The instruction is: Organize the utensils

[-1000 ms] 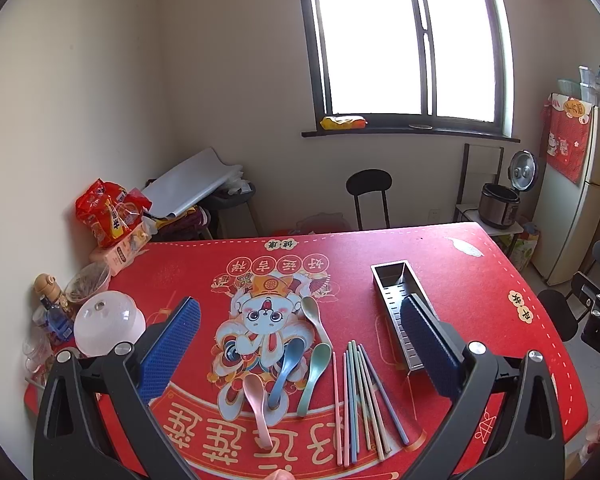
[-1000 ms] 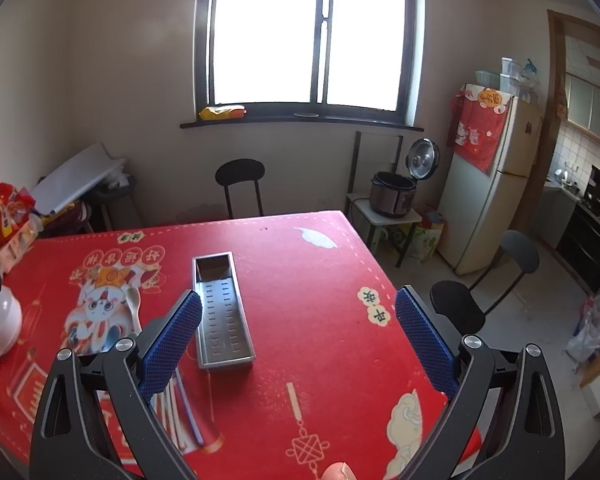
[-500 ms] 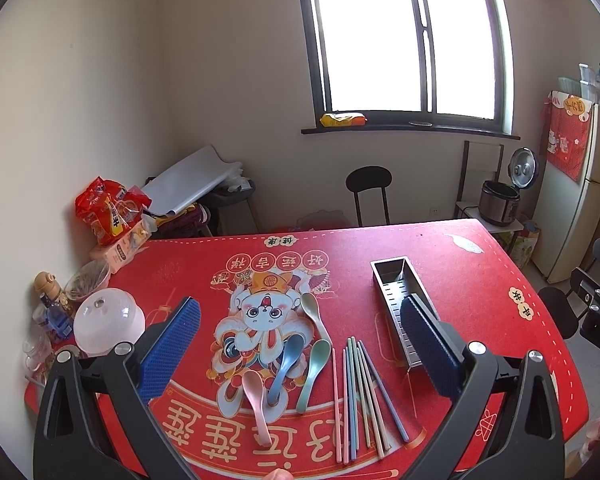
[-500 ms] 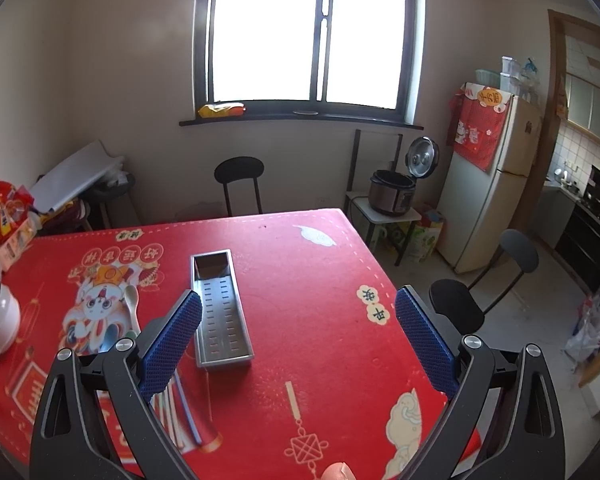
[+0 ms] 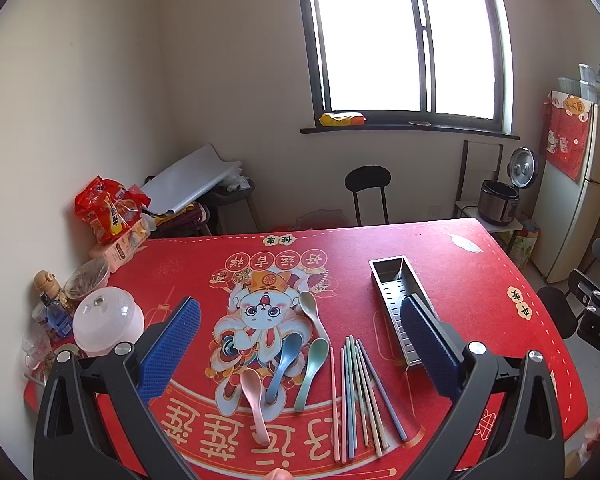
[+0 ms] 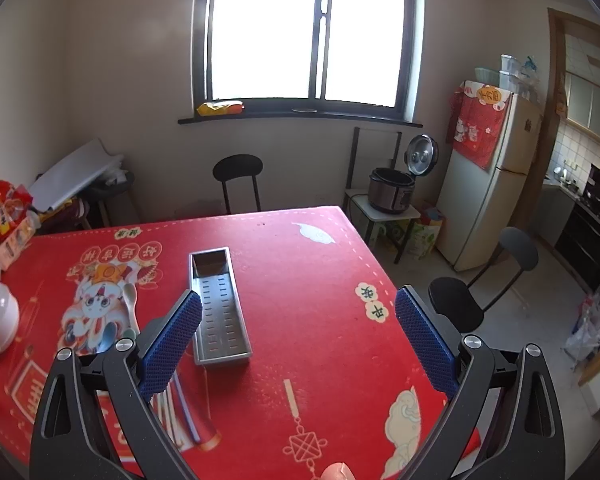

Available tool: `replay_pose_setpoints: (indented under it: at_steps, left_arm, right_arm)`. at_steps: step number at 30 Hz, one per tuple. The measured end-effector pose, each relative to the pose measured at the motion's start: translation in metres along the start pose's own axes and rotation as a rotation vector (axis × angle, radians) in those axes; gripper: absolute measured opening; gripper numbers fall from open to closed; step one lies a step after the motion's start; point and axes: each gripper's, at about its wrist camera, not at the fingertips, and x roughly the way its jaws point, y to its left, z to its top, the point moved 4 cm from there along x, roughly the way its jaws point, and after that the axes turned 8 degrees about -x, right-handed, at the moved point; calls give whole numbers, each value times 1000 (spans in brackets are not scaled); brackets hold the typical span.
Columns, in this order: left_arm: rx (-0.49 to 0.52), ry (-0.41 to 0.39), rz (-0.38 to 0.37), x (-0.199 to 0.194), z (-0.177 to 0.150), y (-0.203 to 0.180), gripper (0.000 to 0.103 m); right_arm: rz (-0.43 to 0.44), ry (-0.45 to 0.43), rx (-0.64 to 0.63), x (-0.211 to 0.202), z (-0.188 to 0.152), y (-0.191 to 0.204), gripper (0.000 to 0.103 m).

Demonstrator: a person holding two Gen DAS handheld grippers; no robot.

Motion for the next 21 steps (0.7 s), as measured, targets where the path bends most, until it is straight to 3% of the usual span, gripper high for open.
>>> replay_pose_setpoints:
  at_steps: [21]
  left_arm:
    - [-5,3,2,-4,1,-6,98]
  right_arm:
    - [-1,4,3,-2,-2,-1,94]
